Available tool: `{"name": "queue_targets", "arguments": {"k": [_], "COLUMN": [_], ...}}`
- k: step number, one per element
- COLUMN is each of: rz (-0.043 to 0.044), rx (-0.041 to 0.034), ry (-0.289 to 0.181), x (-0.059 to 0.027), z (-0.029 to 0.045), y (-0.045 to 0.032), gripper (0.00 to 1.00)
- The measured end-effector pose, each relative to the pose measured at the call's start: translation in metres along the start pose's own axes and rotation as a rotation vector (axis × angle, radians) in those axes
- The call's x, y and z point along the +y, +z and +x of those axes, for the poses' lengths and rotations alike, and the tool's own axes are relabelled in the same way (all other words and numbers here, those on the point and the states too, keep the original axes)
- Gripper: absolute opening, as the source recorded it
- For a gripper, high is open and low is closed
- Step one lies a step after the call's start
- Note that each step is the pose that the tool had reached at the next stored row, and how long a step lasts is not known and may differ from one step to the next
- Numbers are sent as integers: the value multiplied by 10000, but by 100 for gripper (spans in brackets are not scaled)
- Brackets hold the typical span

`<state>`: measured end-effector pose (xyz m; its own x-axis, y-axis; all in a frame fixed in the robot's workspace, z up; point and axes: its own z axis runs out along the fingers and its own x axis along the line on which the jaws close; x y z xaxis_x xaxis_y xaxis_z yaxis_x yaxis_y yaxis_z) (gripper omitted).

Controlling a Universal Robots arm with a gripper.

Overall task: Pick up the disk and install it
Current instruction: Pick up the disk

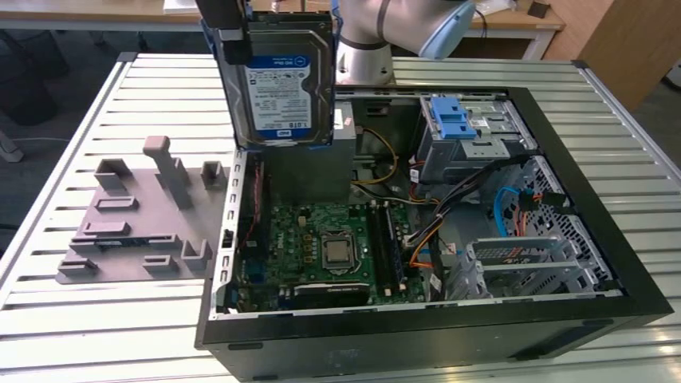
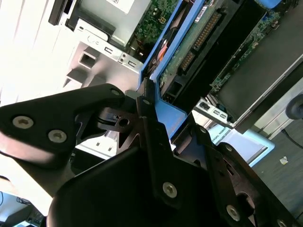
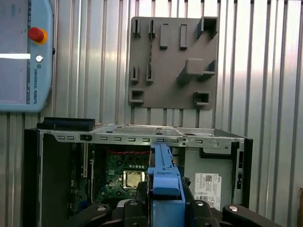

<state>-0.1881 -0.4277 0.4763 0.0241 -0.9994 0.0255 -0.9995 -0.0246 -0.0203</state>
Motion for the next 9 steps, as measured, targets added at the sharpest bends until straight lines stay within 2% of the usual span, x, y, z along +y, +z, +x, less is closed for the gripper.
{"name": "queue_targets", "arguments": {"k": [9], "rz": [0], "rx": [0], "ry": [8], "x": [-137], "z": [16], "y": [8], "gripper": [36]}}
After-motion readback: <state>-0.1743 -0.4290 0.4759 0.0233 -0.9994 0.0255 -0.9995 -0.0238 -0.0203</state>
